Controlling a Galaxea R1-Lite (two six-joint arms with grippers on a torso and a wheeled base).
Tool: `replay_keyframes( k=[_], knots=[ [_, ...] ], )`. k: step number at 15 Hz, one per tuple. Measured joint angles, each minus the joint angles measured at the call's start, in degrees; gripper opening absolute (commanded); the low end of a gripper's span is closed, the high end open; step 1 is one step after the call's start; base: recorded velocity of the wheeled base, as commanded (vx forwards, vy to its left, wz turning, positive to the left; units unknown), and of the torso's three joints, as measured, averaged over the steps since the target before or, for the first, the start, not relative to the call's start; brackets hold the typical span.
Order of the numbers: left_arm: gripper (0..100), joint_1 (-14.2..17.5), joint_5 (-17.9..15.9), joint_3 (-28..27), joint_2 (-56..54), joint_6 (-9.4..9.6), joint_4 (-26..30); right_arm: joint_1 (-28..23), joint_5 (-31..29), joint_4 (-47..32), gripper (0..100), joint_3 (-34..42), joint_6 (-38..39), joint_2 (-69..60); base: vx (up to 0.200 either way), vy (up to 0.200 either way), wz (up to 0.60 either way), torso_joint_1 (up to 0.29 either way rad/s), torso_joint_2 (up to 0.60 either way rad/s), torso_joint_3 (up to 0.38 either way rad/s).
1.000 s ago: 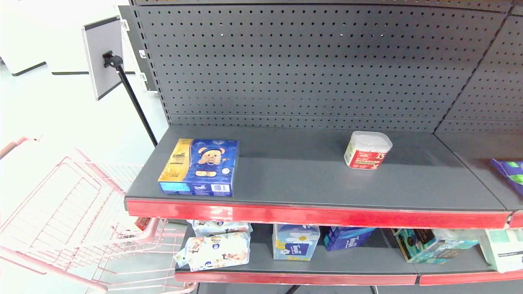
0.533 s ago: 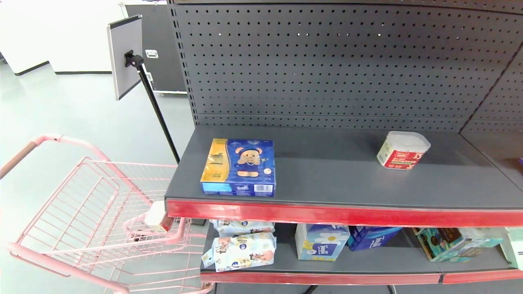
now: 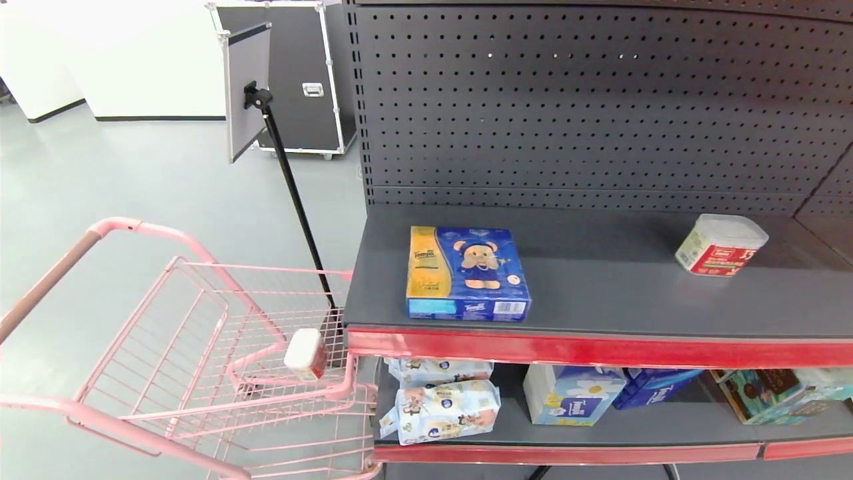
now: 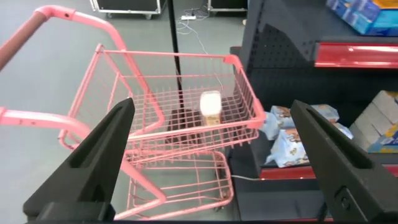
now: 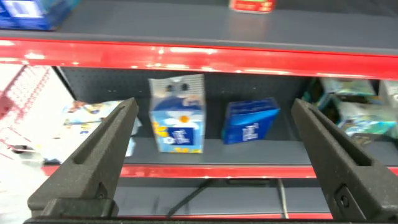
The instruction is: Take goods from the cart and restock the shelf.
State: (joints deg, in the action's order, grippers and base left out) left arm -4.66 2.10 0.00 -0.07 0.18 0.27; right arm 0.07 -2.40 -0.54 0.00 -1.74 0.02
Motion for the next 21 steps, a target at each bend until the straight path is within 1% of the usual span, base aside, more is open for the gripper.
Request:
replay_keyframes(
  k=[8, 18, 21],
  knots=[
    [100, 0.0, 0.0, 0.0, 0.0, 0.0, 0.0, 0.0, 0.0, 0.0, 100, 0.0, -0.1, 0.0, 0.0, 0.2, 0.0, 0.002, 0.0, 0.005],
    [100, 0.0, 0.0, 0.0, 0.0, 0.0, 0.0, 0.0, -0.1, 0.0, 100, 0.0, 0.0, 0.0, 0.0, 0.0, 0.0, 0.0, 0.0, 0.0],
    [100, 0.0, 0.0, 0.0, 0.0, -0.02, 0.0, 0.0, 0.0, 0.0, 100, 0.0, 0.0, 0.0, 0.0, 0.0, 0.0, -0.106, 0.26, 0.159]
  ],
)
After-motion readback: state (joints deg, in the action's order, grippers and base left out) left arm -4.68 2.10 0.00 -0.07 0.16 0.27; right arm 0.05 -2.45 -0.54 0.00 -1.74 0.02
